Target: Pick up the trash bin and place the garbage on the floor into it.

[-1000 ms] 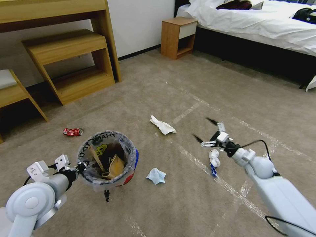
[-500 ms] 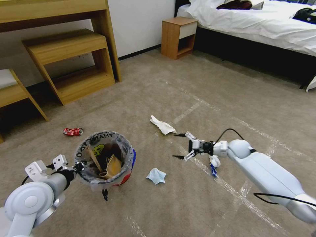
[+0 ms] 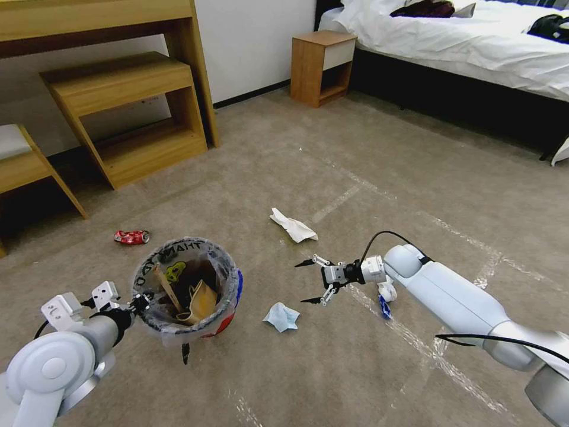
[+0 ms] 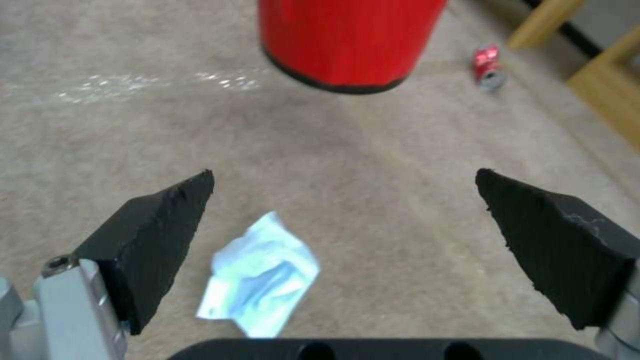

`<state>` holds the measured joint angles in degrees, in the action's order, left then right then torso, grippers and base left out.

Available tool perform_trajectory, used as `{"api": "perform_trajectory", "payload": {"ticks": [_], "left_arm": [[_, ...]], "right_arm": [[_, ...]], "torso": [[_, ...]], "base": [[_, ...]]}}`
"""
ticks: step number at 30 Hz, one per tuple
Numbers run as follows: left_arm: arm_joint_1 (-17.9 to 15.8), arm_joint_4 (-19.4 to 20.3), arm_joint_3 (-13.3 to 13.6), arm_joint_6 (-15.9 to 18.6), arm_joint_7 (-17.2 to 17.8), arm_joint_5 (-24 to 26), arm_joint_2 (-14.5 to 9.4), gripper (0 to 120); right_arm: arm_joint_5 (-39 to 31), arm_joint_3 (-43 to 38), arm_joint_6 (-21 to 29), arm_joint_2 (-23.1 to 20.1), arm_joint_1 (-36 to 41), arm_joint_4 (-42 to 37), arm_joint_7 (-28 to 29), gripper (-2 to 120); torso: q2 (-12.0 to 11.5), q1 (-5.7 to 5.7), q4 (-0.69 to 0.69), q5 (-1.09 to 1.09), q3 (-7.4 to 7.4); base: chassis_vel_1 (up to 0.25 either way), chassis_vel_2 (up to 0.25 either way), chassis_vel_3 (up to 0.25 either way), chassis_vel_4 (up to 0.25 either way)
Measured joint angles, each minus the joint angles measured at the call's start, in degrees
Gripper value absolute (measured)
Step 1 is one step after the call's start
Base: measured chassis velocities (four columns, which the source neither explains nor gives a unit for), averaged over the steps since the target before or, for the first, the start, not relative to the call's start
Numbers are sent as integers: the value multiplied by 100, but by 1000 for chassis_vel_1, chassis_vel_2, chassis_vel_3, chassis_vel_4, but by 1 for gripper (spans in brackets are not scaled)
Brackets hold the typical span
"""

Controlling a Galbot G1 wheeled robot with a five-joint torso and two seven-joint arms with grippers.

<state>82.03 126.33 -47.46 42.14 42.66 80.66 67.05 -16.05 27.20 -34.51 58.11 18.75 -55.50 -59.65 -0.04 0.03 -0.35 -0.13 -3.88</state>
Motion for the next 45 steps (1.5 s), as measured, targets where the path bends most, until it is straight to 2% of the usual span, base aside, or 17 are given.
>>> {"api": "perform_trajectory", "payload": {"ticks": [10,24,36,45], "left_arm": [[72,59,5,0,-23,-103,89,0],[91,102,94,0,-35,-184,144,0],[42,50,213,0,-58,-210,81,0],[-55,-92,360,0,-104,-252,58,0]], "right_arm": [[158,129,-32,92,211,292,-222,100],[579,-180,-76,28,686,487,-270,100],[659,-647,23,4,746,821,-107,100],[677,-1096,41,100,767,1179,283,100]], "torso": [[0,0,-1,0,0],[0,0,-1,2,0],[0,0,-1,1,0],[0,0,-2,0,0]], "base": [[0,0,0,0],[0,0,0,0],[0,0,0,0],[0,0,0,0]]}}
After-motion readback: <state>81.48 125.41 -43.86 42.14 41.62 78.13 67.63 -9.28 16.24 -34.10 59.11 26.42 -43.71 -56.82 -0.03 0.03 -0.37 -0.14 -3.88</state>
